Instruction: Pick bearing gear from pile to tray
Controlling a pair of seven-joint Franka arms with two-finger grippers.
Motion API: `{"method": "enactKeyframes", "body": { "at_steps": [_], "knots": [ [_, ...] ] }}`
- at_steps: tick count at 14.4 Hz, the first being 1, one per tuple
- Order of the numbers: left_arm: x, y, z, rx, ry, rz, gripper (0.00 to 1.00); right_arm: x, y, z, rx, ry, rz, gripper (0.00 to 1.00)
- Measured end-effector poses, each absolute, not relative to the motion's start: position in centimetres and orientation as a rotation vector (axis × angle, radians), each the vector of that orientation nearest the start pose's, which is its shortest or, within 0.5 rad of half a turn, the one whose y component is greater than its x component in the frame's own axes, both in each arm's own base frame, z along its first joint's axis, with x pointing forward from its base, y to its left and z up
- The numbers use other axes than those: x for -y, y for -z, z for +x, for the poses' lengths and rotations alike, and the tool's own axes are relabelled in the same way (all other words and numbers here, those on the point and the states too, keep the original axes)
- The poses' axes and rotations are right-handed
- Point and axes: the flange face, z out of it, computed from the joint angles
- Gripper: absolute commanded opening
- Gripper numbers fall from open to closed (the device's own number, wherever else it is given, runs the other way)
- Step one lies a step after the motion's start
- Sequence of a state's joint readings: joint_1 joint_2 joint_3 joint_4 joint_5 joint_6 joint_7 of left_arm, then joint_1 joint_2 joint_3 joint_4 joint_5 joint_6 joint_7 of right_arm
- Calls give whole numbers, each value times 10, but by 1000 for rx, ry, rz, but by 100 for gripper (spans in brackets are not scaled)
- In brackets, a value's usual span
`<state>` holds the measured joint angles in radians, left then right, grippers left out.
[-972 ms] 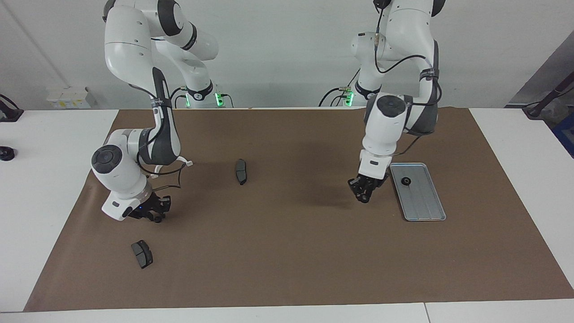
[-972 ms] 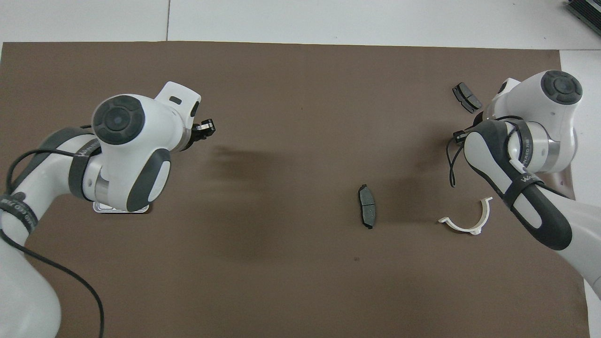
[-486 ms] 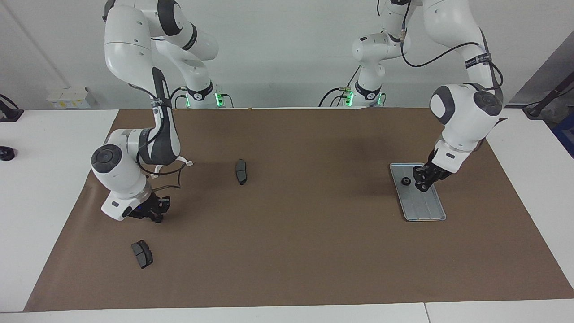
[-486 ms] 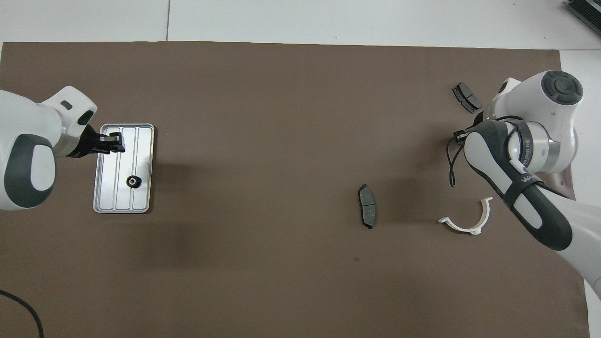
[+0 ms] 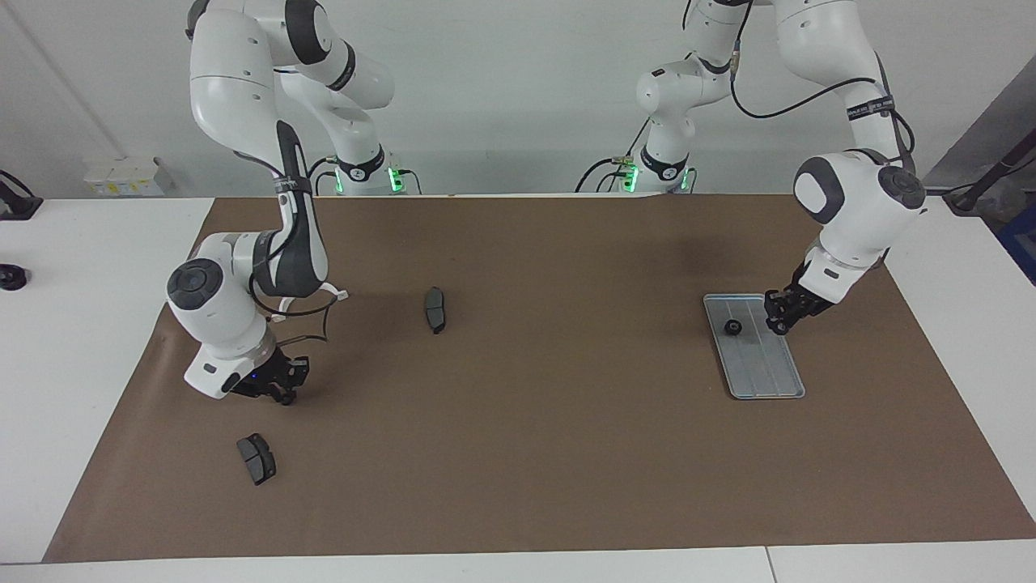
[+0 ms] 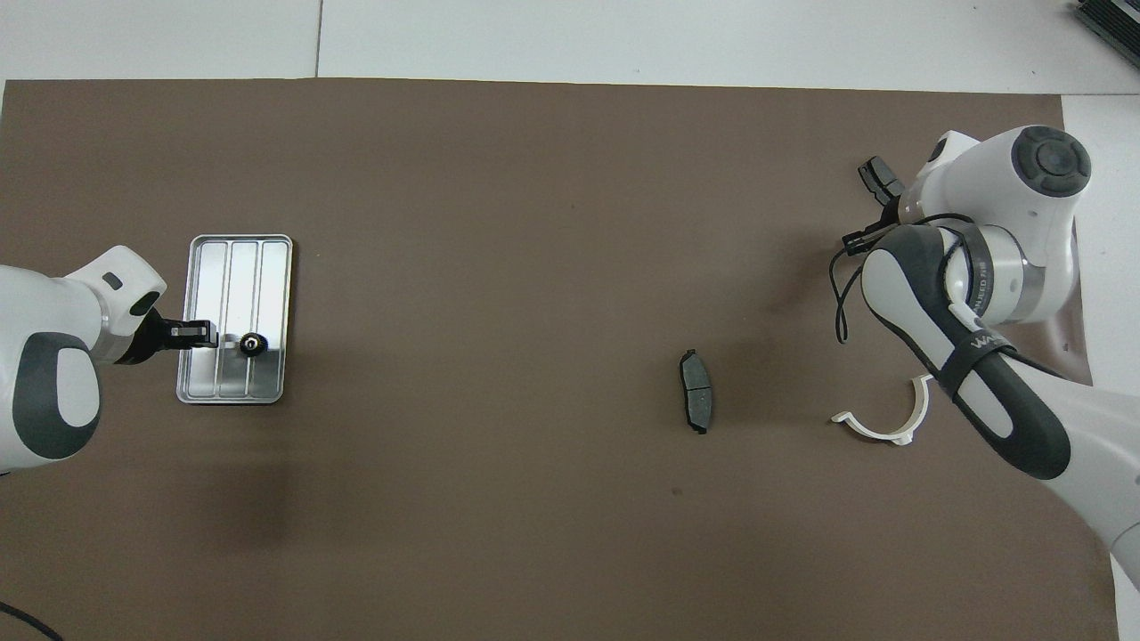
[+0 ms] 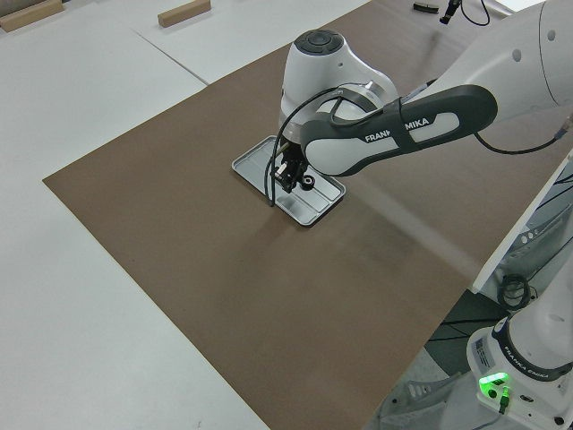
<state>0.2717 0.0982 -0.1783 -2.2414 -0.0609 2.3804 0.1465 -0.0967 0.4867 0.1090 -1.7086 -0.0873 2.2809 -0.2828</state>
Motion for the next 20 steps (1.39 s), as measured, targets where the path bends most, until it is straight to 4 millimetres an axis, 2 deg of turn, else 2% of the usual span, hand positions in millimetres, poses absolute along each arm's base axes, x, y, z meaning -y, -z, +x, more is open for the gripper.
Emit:
{"method": "enactKeyframes", "body": {
  "at_steps": [1,2,4,6,9,11,14,16,17,18,20],
  "knots": [
    [-50,-327,533,-14,71,-3195,57,-21,-328,681,577,168,-3113,0],
    [-49,-327,531,-15,69,-3194,100,-49,-339,684,637,203,-3098,0],
    [-49,-328,531,-17,79,-3193,100,-111,-357,683,719,262,-3067,0],
    [-49,-335,535,-21,111,-3189,100,-176,-368,674,710,307,-3046,0],
    [-43,-366,554,-46,187,-3184,100,-272,-375,647,684,386,-2999,0],
    [-29,-395,569,-71,207,-3188,100,-320,-376,626,735,390,-2970,0],
    [-3,-428,583,-49,215,-3199,100,-377,-373,594,820,380,-2932,0],
    [11,-448,588,-49,176,-3208,100,-414,-365,572,803,397,-2906,26],
    [19,-458,590,-36,164,-3212,100,-433,-356,560,780,402,-2895,28],
    [30,-465,592,-20,161,-3216,100,-449,-345,549,764,395,-2887,38],
    [55,-467,594,4,159,-3224,100,-470,-326,531,769,362,-2885,48]
  ]
}}
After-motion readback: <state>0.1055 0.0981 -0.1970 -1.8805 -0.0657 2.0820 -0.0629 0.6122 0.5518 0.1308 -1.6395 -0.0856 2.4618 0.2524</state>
